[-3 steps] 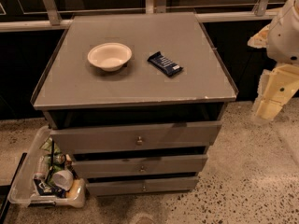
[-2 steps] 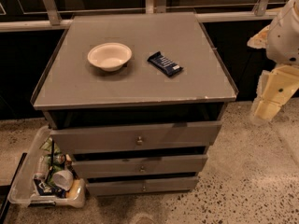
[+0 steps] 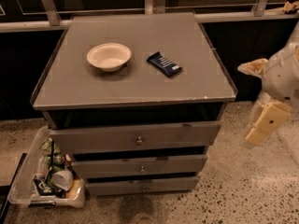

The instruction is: Open top drawer

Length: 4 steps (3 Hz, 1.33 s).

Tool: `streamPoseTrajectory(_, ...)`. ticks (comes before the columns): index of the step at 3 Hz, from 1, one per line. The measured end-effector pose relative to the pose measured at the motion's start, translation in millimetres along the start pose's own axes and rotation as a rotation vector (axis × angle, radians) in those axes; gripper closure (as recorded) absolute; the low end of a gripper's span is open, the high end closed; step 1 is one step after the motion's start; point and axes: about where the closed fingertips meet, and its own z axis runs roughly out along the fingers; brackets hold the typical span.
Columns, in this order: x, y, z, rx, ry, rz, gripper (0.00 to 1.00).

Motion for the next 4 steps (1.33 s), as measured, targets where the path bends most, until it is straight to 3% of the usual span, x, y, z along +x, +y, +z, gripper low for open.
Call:
streamPoseTrajectory(1,3.7,17.0,29.2,0.006,-0.128,-0.055,0.0)
streamPoseTrajectory(2,1.7,18.6,28.0,0.017,-0.142,-0.122,0.0)
streamPoseTrajectory(4,-1.3,25.0,39.2,0.001,-0.119,-0.136,0.0)
